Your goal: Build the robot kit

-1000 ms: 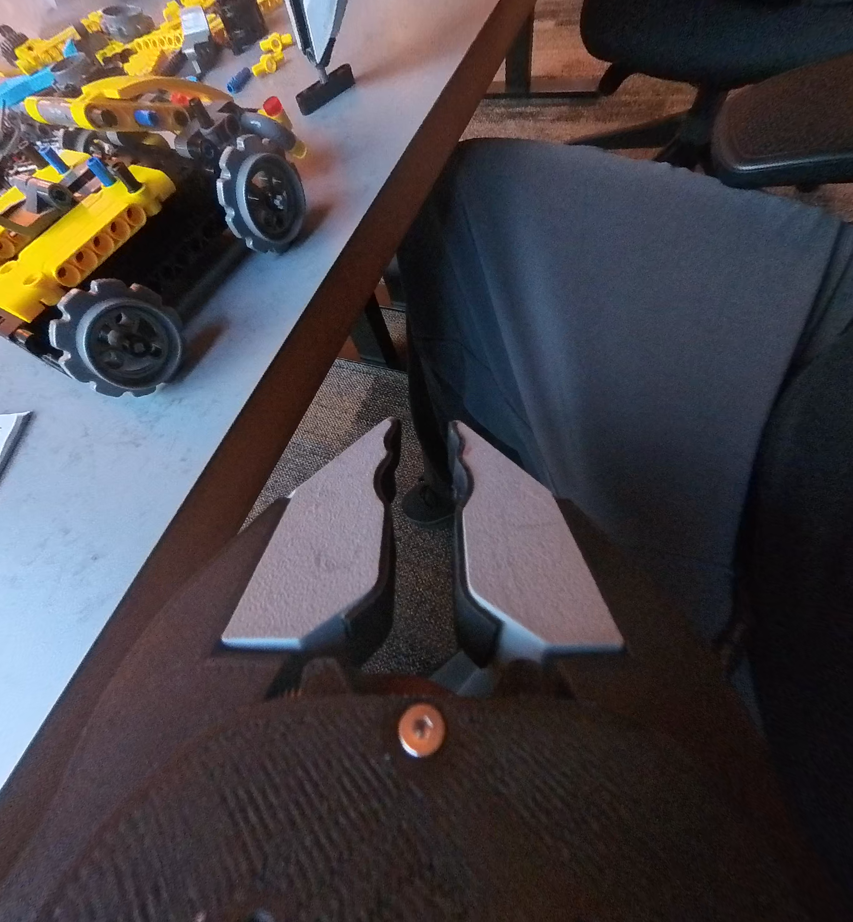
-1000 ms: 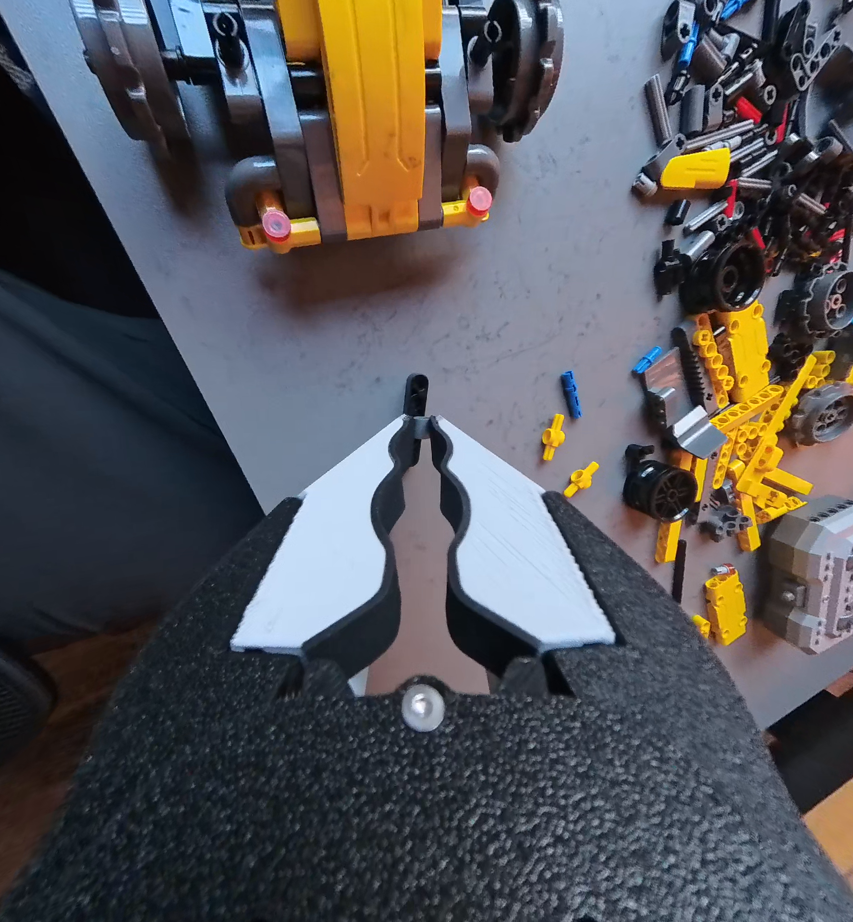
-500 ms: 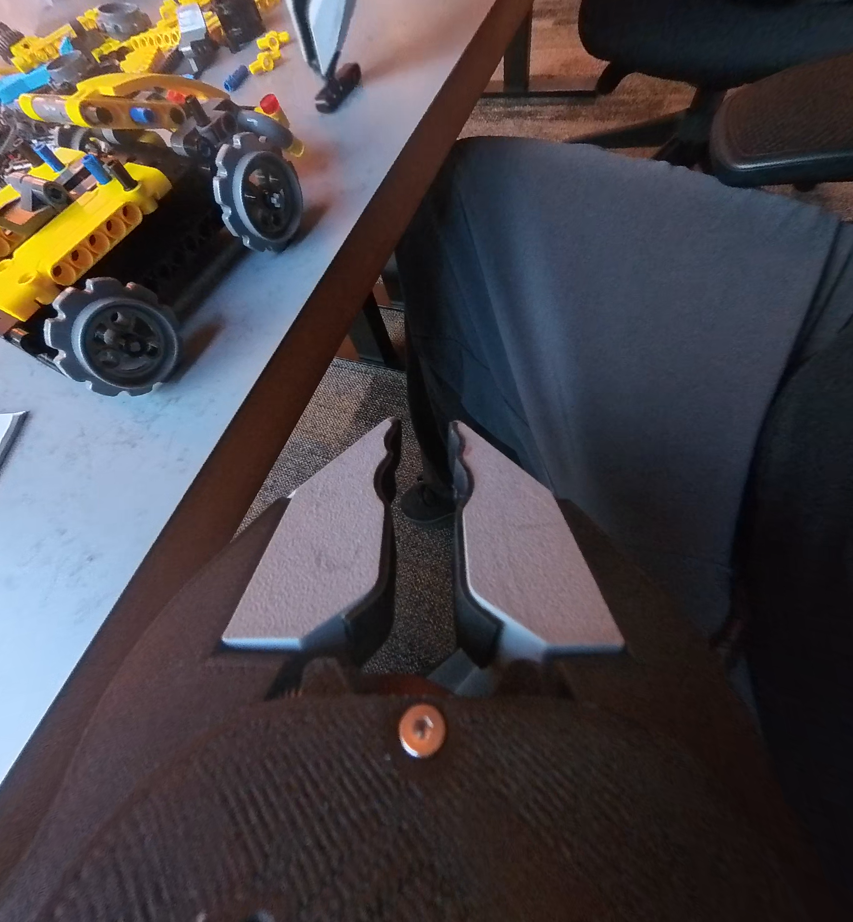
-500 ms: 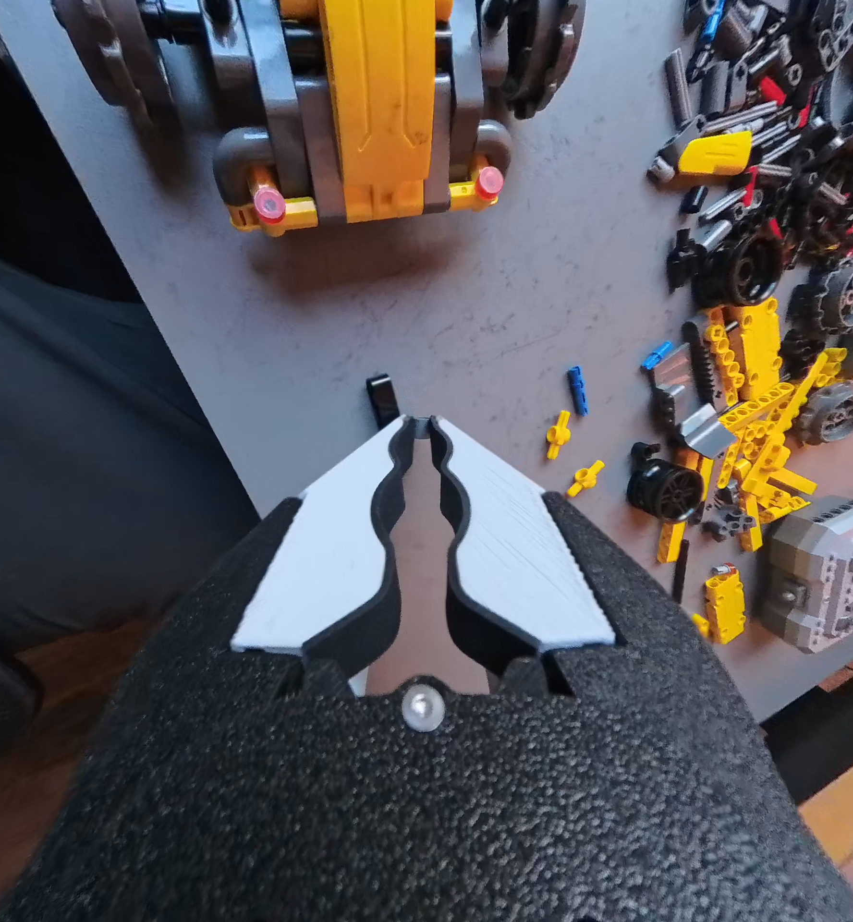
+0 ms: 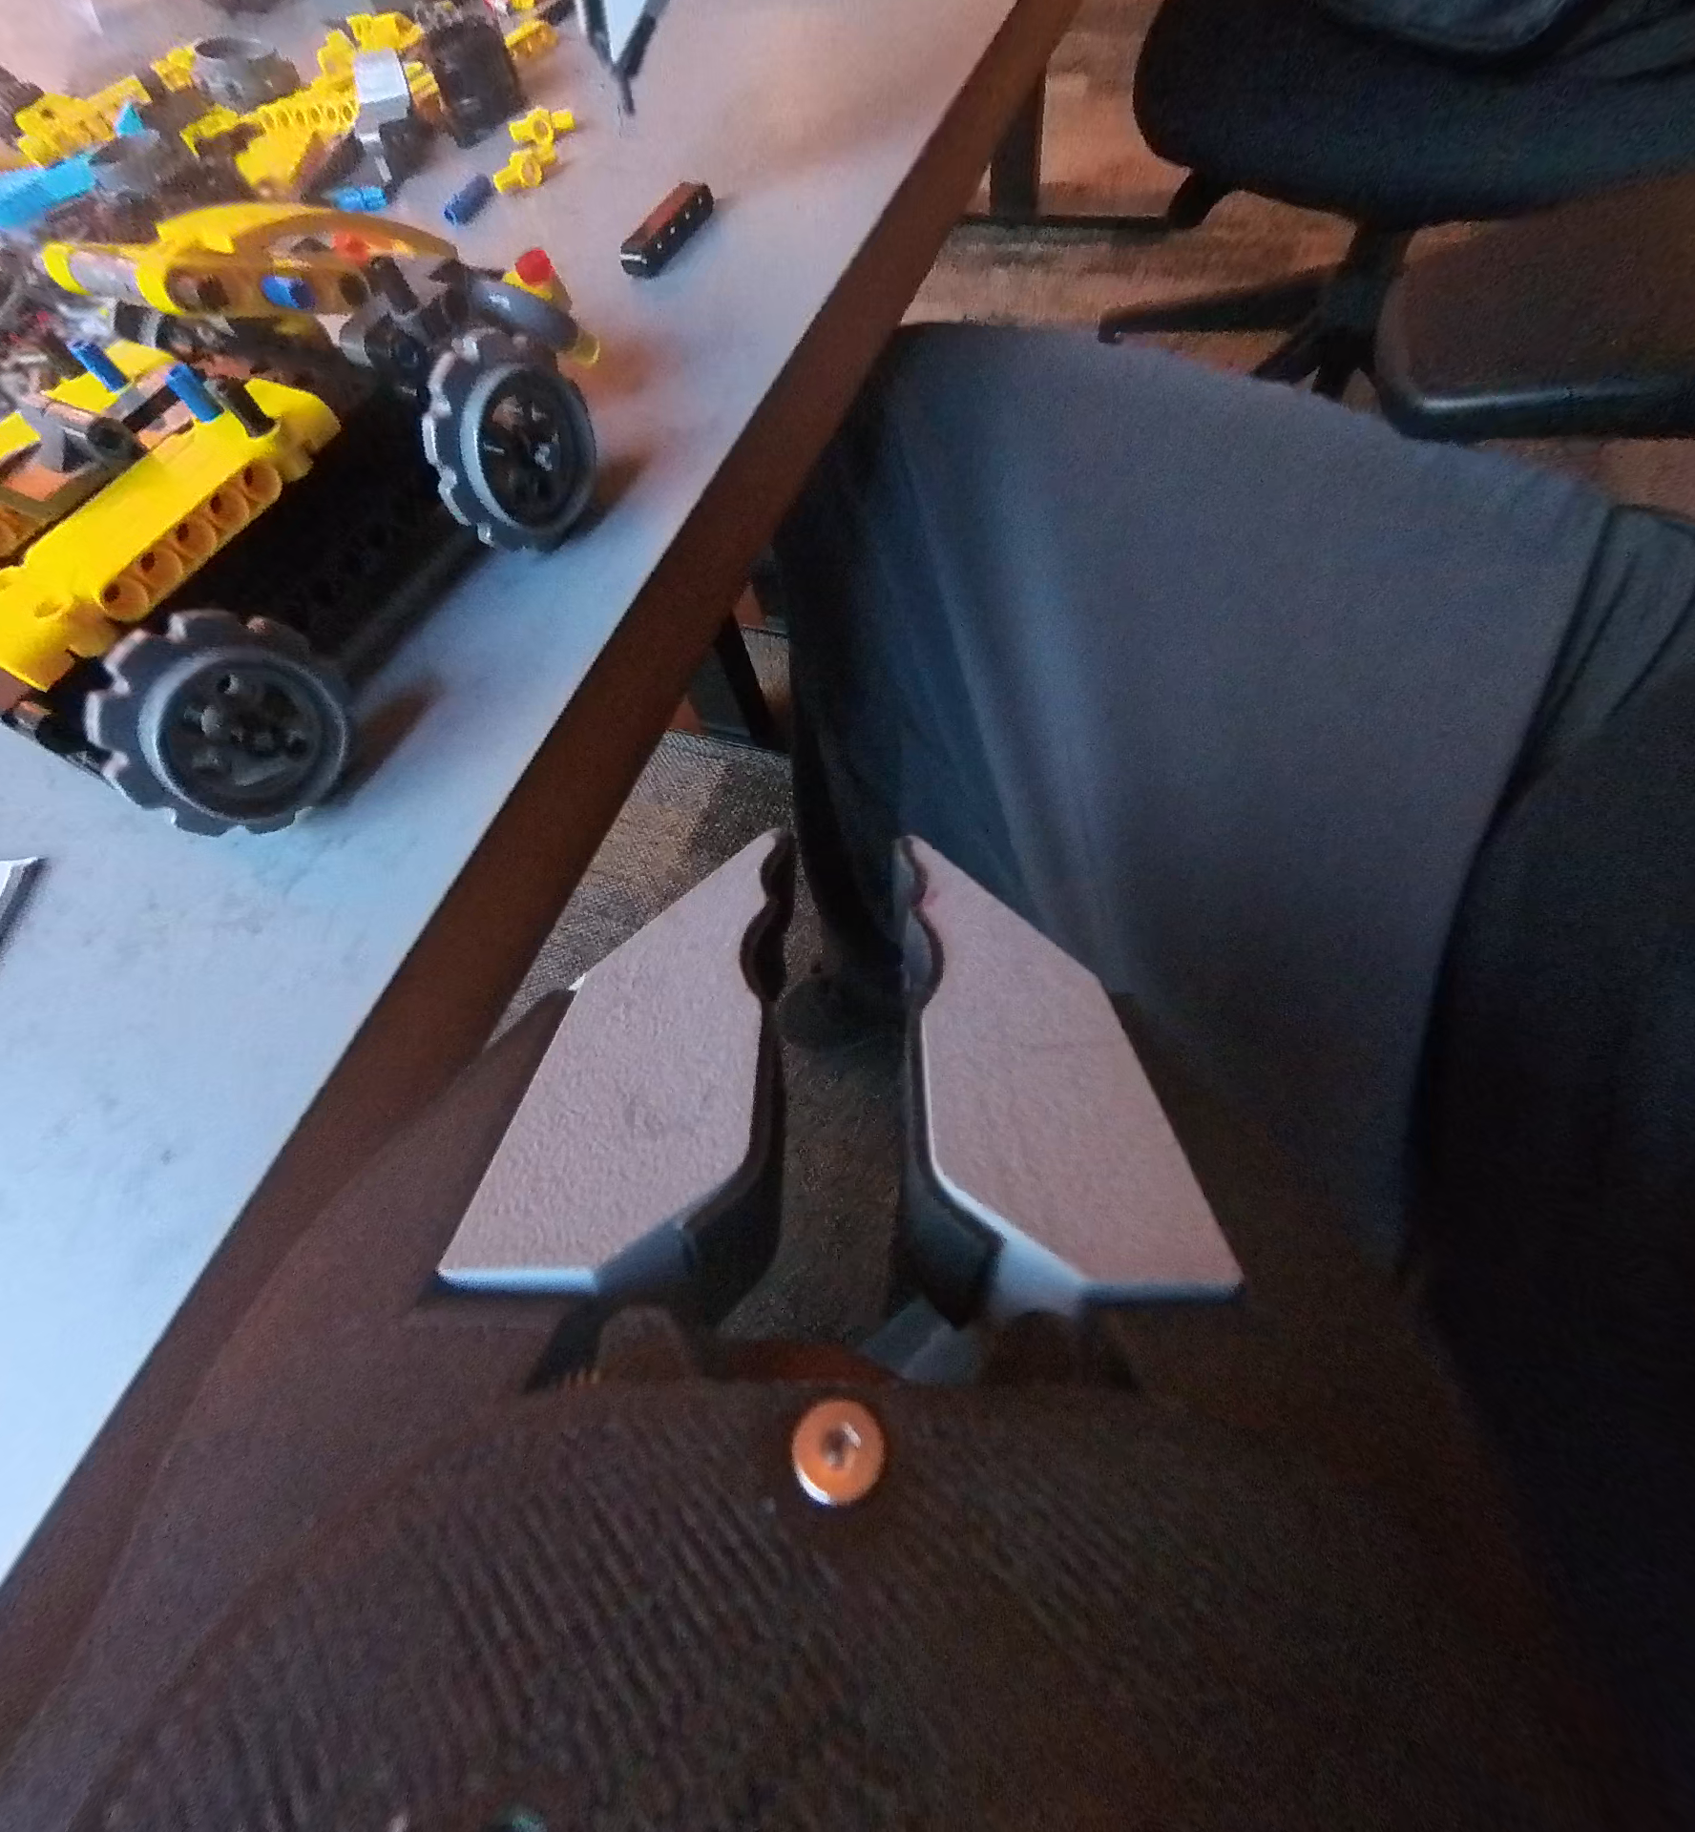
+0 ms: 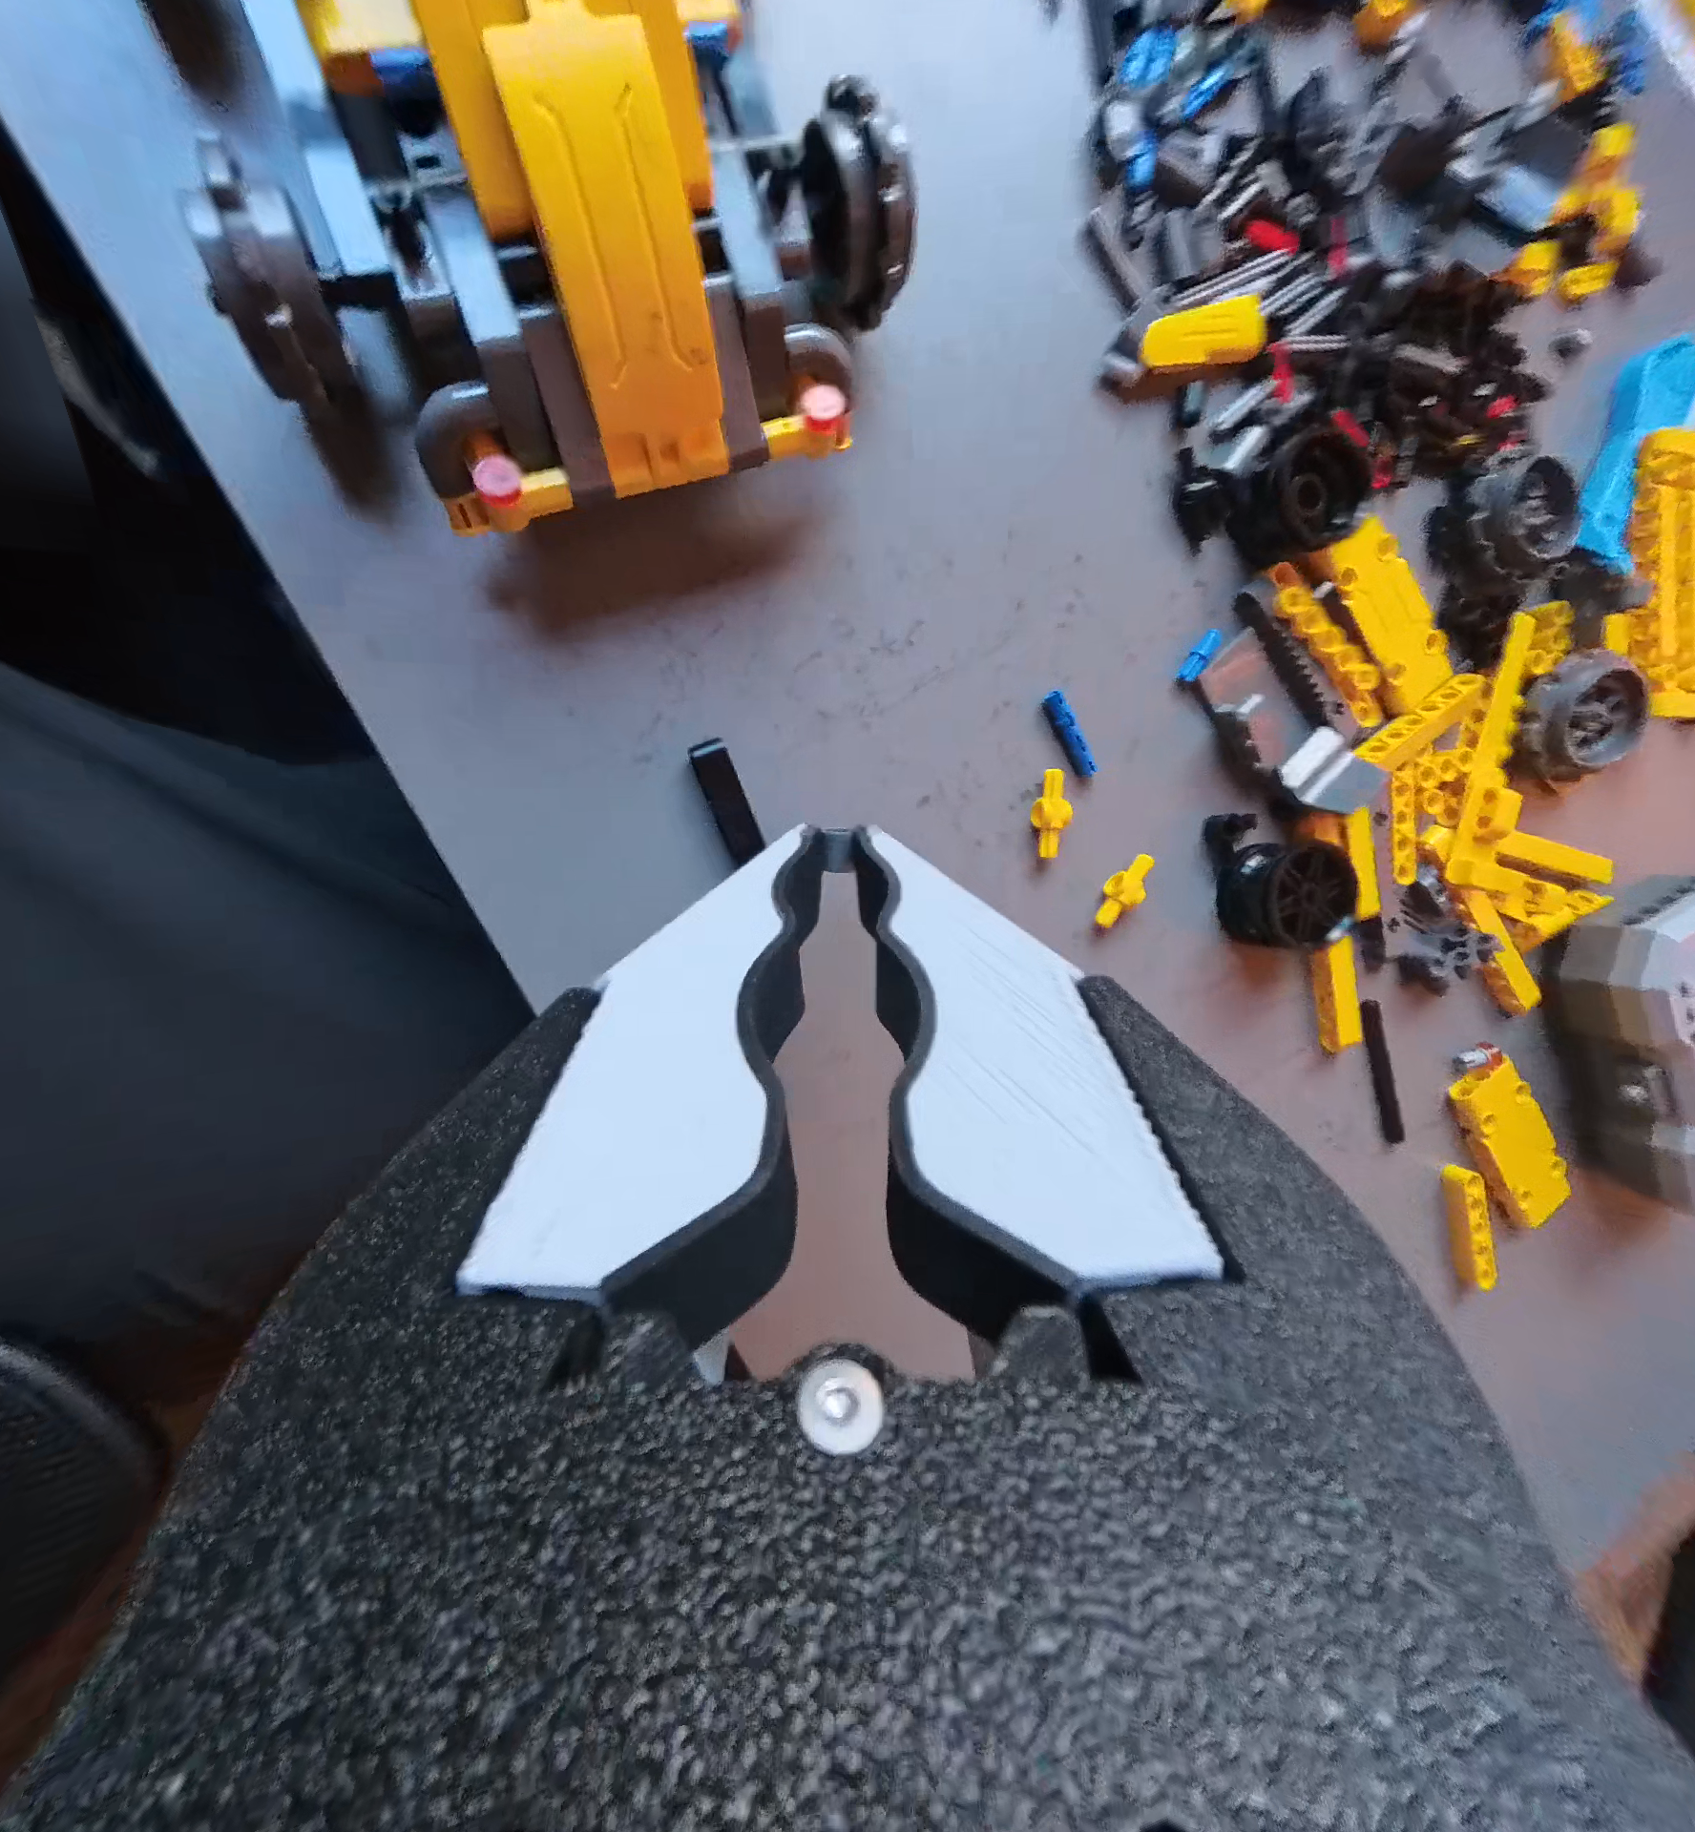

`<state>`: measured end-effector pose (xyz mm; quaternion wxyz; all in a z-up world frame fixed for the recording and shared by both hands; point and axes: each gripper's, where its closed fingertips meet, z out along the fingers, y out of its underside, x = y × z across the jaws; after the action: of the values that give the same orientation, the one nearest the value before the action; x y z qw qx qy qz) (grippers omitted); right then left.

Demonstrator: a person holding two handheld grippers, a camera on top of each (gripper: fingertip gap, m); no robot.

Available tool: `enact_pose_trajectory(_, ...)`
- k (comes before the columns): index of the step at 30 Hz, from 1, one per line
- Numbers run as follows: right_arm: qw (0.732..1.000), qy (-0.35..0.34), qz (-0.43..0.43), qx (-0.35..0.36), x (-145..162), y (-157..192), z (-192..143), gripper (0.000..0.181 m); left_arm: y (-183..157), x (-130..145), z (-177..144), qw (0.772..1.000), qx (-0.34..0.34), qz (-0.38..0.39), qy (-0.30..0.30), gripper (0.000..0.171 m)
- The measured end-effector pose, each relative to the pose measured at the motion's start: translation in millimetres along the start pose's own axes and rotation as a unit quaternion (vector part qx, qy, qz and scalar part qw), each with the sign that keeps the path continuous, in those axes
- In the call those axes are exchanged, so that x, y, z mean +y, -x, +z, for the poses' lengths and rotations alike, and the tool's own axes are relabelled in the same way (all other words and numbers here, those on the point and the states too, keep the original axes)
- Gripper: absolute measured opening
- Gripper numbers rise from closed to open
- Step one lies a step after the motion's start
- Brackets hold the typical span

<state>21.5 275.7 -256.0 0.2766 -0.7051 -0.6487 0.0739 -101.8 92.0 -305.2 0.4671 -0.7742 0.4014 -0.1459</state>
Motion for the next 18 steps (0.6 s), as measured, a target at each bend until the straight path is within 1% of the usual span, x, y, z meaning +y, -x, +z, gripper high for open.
enact_pose_trajectory(2,0.999,-0.037,0.013,0.021,3.3,-7.9,-3.7,0.006,-0.8,-6.6,0.8,1.000,-0.001,-0.003,-0.004,0.017)
enact_pose_trajectory(3,0.998,-0.044,0.020,0.028,9.7,-11.8,-3.8,0.006,-1.4,-9.8,1.1,1.000,-0.002,-0.004,-0.005,0.017)
enact_pose_trajectory(7,0.997,-0.058,0.029,0.051,36.5,-22.3,0.5,0.006,-5.1,-17.4,2.3,1.000,-0.008,0.001,-0.003,0.017)
enact_pose_trajectory(9,0.997,-0.048,0.026,0.063,50.0,-26.0,7.8,0.006,-8.3,-18.6,4.7,1.000,-0.007,-0.002,0.000,0.017)
enact_pose_trajectory(11,0.996,-0.060,0.028,0.066,54.2,-27.8,12.2,0.008,-11.2,-18.9,7.5,1.000,-0.005,-0.007,0.003,0.017)
enact_pose_trajectory(13,0.995,-0.067,0.040,0.054,57.0,-27.5,14.1,0.008,-12.5,-19.1,8.6,1.000,-0.007,-0.007,0.006,0.017)
enact_pose_trajectory(15,0.994,-0.078,0.056,0.046,57.7,-29.3,13.1,0.016,-12.5,-19.4,8.0,1.000,-0.011,-0.007,0.006,0.017)
enact_pose_trajectory(18,0.991,-0.100,0.078,0.034,56.3,-32.5,8.1,0.019,-11.7,-17.4,7.3,1.000,-0.012,-0.012,0.009,0.017)
